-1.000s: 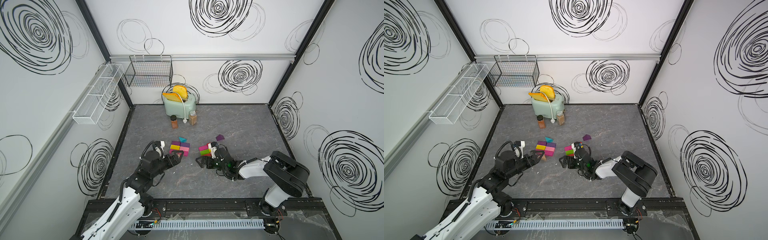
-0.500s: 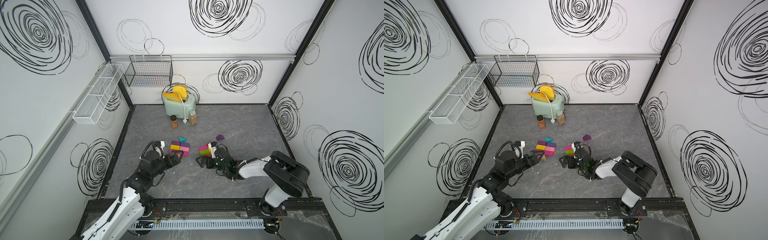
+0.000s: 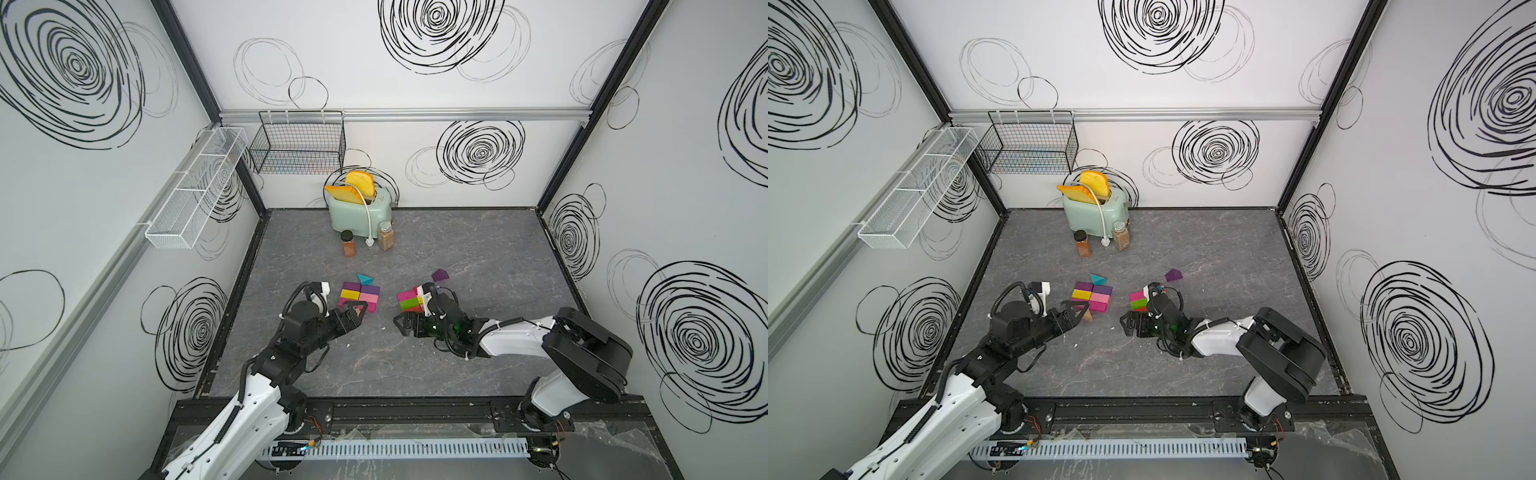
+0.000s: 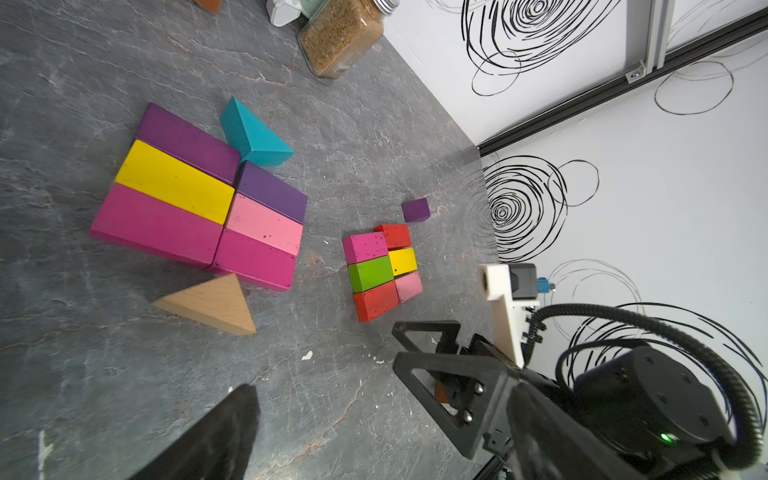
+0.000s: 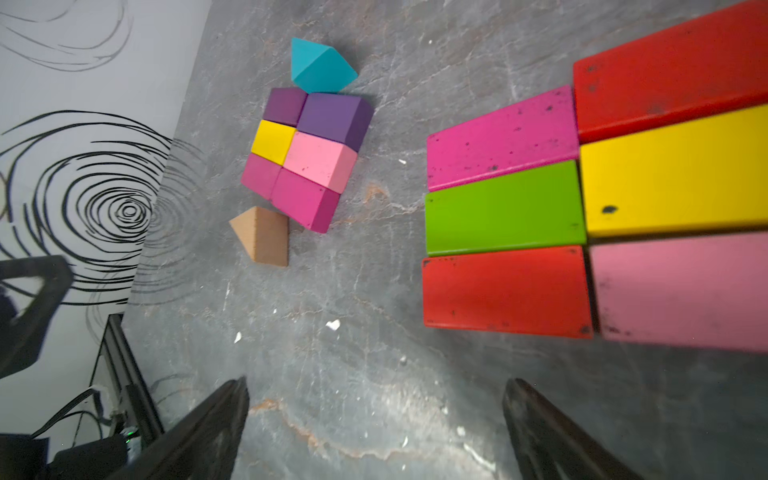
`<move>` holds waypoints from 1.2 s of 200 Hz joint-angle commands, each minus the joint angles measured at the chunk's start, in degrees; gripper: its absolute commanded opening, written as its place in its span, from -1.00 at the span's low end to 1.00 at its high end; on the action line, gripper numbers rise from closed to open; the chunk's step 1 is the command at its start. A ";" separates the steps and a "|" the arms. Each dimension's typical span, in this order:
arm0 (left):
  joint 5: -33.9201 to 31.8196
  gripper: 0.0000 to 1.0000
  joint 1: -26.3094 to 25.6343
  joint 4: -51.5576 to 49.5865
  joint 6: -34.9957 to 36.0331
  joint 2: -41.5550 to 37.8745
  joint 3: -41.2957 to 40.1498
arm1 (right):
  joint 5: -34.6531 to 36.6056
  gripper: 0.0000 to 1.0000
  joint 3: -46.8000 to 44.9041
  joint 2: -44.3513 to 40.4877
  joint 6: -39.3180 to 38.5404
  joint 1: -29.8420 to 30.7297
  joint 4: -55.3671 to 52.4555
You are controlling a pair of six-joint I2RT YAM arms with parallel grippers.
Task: Assemble a piece of candy with building blocks
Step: Assemble the building block at the center of the board.
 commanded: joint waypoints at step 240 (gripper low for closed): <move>1.98 0.95 -6.46 3.74 8.88 7.07 1.53 | 19.87 1.00 -0.63 -20.41 -7.07 -0.95 -54.31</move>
